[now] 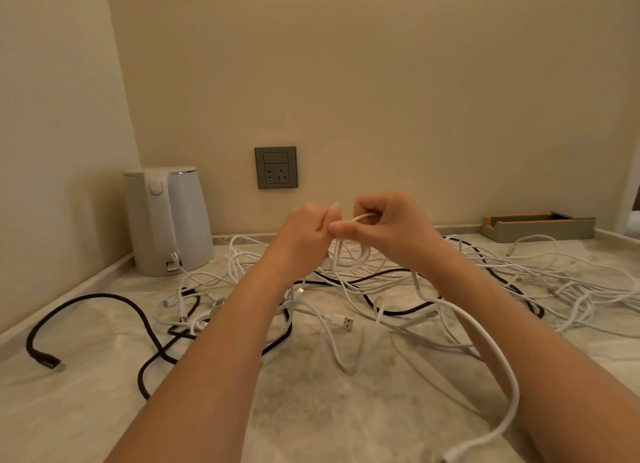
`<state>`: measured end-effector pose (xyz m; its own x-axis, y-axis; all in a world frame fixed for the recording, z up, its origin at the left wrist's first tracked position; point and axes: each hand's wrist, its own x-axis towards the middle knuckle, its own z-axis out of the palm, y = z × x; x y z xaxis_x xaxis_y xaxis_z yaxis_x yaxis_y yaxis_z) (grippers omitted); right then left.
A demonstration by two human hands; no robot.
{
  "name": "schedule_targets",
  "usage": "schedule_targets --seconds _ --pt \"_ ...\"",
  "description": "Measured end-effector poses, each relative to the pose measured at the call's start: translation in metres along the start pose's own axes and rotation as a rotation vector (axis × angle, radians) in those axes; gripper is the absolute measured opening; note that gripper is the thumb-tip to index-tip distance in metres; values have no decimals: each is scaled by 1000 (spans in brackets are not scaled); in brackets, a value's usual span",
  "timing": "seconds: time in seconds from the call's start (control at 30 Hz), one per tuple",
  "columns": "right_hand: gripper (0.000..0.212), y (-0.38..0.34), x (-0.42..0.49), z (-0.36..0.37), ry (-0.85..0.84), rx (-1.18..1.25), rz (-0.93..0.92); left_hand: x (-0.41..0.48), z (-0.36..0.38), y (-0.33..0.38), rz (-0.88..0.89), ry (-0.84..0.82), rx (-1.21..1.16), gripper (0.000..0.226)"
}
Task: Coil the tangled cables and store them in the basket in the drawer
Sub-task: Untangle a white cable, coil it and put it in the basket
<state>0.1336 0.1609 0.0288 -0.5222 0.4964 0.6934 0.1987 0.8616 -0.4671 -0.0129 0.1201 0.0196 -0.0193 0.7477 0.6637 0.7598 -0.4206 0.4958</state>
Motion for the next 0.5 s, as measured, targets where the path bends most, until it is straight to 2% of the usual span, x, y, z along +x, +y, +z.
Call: schedule_targets --seconds 0.13,0.2,0.27,0.4,0.5 --pt "36 11 1 -4 -70 352 122 -2 5 9 -11 -96 -249 53" --pt "48 16 2 -5 -97 500 164 -3 9 16 -30 -92 -386 52" --pt "47 16 1 -1 -102 590 201 -3 12 18 -52 -56 -481 54" --pt "41 12 1 17 -127 651 350 0 9 14 -152 74 -587 59" --pt "43 5 -2 33 -188 437 423 4 0 3 -253 282 -551 55"
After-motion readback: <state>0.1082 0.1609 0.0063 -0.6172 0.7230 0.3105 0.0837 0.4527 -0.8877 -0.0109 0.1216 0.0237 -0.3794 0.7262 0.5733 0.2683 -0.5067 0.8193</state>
